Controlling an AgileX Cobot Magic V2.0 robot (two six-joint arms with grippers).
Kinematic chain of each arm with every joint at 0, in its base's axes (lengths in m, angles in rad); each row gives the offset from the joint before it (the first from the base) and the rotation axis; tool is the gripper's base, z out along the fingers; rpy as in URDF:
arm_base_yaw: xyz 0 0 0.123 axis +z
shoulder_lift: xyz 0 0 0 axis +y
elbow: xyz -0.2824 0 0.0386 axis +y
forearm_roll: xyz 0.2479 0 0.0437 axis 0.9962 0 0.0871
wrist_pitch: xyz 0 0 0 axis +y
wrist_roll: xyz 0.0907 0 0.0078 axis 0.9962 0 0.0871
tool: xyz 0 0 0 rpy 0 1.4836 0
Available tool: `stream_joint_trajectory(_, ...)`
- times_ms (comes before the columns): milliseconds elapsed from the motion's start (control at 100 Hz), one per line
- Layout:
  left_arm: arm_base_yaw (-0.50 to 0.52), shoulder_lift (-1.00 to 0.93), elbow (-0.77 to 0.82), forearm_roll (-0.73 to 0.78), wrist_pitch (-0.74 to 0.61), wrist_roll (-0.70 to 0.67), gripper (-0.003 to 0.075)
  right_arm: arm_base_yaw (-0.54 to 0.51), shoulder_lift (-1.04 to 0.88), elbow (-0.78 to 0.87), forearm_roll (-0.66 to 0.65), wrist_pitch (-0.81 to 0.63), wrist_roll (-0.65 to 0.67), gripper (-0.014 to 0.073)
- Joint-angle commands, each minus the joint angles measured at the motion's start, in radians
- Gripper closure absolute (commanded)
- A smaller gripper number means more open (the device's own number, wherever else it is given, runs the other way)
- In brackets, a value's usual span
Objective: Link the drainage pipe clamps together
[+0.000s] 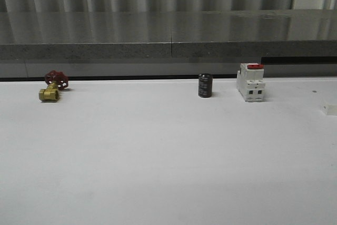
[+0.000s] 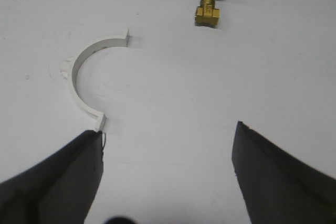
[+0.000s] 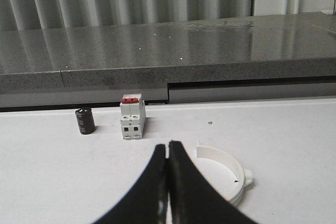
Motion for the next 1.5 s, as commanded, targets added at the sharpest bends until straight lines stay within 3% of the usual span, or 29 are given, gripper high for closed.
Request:
stream_joint_trajectory(0,0.039,0.098,-0.086,0.000,-0.037,0.032,0.0206,0.002,-0.014,-0.020,-0.008,-0.083,-0.002,0.0661)
stream_joint_trajectory(350,0.185,0.507,-0.341,-0.032,0.023,0.271,0.0206,0.002,-0.014,-0.020,-0.008,-0.083,-0.002,0.0661)
stream_joint_trajectory(700,0.245,0.763,-0.457,-0.044,0.038,0.361,0.0206,0.002,-0.014,-0.020,-0.008,-0.083,-0.002,0.0661)
stream_joint_trajectory(1100,0.281,0.954,-0.596,-0.041,0.038,0.401,0.0206,0.002,-0.014,-0.020,-0.008,-0.083,-0.002,0.0661)
stream_joint_trajectory(1490,0.281,0.996,-0.616,-0.043,0.027,0.421,0.0206,0.002,-0.014,-0.020,-0.008,-0.083,-0.002,0.0661)
